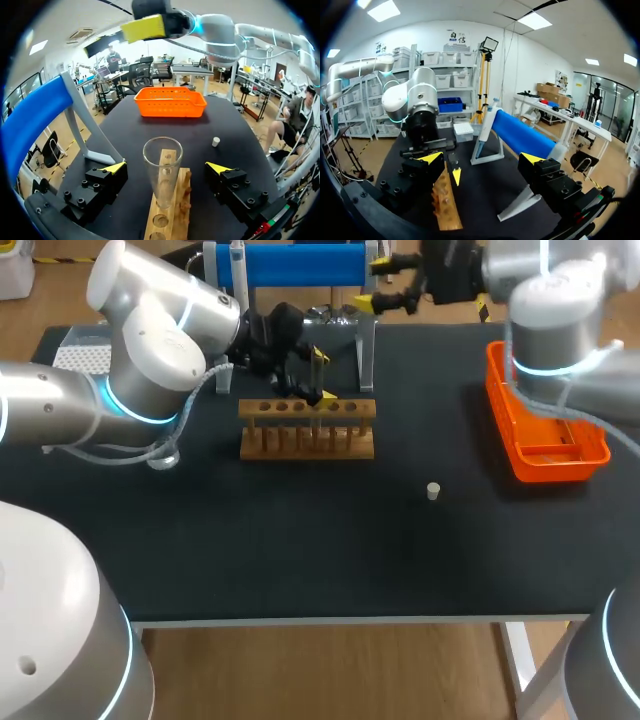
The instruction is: Invert the test tube, pick up the pipette, mount the tip to pipette, aspirate from beaker and dispense into the tube, eject the tip, return the pipette, and cap with the stopper.
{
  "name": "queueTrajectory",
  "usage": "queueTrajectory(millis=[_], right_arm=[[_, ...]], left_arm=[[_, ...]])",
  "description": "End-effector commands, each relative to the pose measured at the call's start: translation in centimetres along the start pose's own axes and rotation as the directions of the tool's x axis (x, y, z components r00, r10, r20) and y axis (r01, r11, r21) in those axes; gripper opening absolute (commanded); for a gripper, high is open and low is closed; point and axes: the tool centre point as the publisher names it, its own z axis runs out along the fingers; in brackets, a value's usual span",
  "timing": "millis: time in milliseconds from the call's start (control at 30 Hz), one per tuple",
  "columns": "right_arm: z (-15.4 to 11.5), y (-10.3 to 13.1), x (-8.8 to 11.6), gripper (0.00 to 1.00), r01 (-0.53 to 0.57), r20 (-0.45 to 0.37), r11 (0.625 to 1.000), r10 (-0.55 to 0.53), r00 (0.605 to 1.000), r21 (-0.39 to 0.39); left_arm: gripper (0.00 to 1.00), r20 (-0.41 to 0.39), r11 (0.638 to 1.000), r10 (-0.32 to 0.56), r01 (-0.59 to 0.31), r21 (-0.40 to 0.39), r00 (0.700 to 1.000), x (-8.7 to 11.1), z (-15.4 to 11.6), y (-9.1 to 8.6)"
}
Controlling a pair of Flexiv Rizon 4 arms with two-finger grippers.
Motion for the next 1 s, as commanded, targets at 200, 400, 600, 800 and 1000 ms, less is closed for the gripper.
queueTrajectory(millis=[200,400,600,800,1000], right_arm=[[-12.4,-5.0,7.0,1.0,-0.053,0.209,0.998,0.045,0.977,0.031],[-15.8,-9.4,10.3,1.0,-0.106,0.243,0.993,0.091,0.966,0.046],[-17.3,-12.5,13.6,1.0,-0.096,0.255,0.992,0.072,0.964,0.081],[-17.7,-14.7,16.4,1.0,-0.1,0.239,0.991,0.077,0.968,0.086],[-17.4,-16.8,18.1,1.0,-0.108,0.223,0.99,0.085,0.971,0.095]], left_arm=[[1.0,-0.003,1.0,-0.001,0.001,-0.002,1.0,-0.1,0.0,0.0],[1.0,-0.003,1.0,-0.001,0.001,-0.002,1.0,-0.1,0.0,0.0],[1.0,-0.003,1.0,-0.001,0.001,-0.002,1.0,-0.1,0.0,0.0],[1.0,-0.003,1.0,-0.001,0.001,-0.002,1.0,-0.1,0.0,0.0],[1.0,-0.003,1.0,-0.001,0.001,-0.002,1.0,-0.1,0.0,0.0]])
